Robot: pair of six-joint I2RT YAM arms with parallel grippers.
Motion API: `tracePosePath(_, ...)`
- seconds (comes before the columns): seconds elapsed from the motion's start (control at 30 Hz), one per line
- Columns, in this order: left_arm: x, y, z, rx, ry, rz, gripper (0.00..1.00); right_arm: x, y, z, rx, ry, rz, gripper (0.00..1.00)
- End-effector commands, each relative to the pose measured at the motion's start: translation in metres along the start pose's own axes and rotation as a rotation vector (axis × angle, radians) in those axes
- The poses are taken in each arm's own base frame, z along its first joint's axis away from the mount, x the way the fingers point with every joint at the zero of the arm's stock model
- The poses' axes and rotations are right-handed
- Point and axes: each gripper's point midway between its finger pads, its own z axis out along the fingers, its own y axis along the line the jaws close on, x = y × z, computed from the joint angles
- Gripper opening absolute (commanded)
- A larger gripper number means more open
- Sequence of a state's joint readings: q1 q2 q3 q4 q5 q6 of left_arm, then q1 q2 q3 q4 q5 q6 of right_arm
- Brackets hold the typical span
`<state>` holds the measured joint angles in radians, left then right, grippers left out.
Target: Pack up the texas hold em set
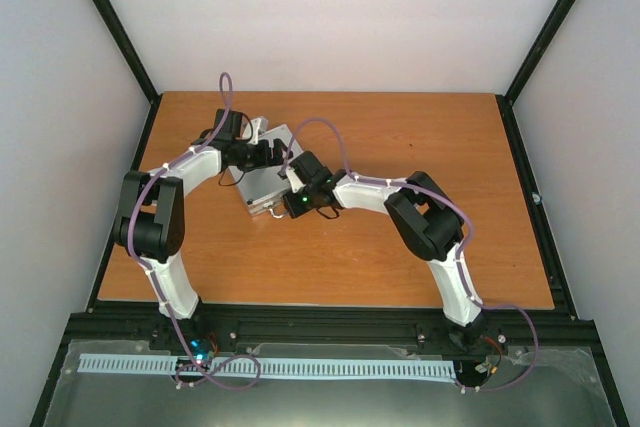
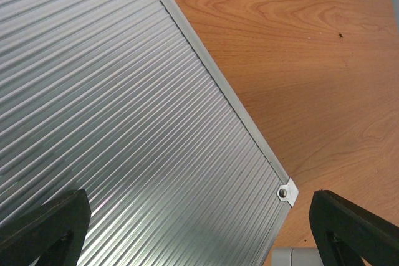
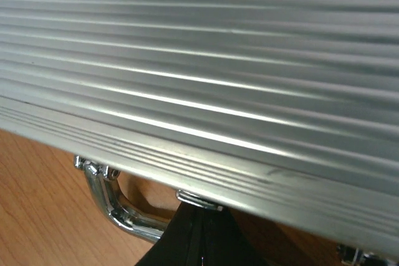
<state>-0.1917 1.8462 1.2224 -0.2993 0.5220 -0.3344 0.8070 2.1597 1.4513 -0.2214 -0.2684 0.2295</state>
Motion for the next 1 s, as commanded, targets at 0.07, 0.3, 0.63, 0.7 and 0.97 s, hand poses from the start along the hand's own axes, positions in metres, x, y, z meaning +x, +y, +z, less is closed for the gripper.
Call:
tracePosePath(0.07, 0.108, 0.058, 0.025, -0.170, 0.335, -0.190, 1.00, -0.008, -0.031, 0.009, 0.157, -0.068, 0.044, 0.03)
tracePosePath(0.3, 0.108, 0.057, 0.024, -0.165, 0.335, -0.187, 1.00, -0.007, -0.025, 0.012, 0.114, -0.055, 0.032, 0.03)
tracePosePath(0.63, 0.093, 0.049, 0.019, -0.159, 0.304, -0.170, 1.00, -0.030, 0.020, -0.072, 0.026, -0.103, -0.141, 0.08)
tracePosePath(0.7, 0.087, 0.045, 0.016, -0.157, 0.292, -0.164, 1.00, -0.033, 0.021, -0.089, 0.050, -0.102, -0.157, 0.13)
tracePosePath(0.97, 0.054, 0.026, -0.003, -0.154, 0.227, -0.137, 1.00, -0.026, 0.005, -0.136, 0.195, -0.091, -0.108, 1.00)
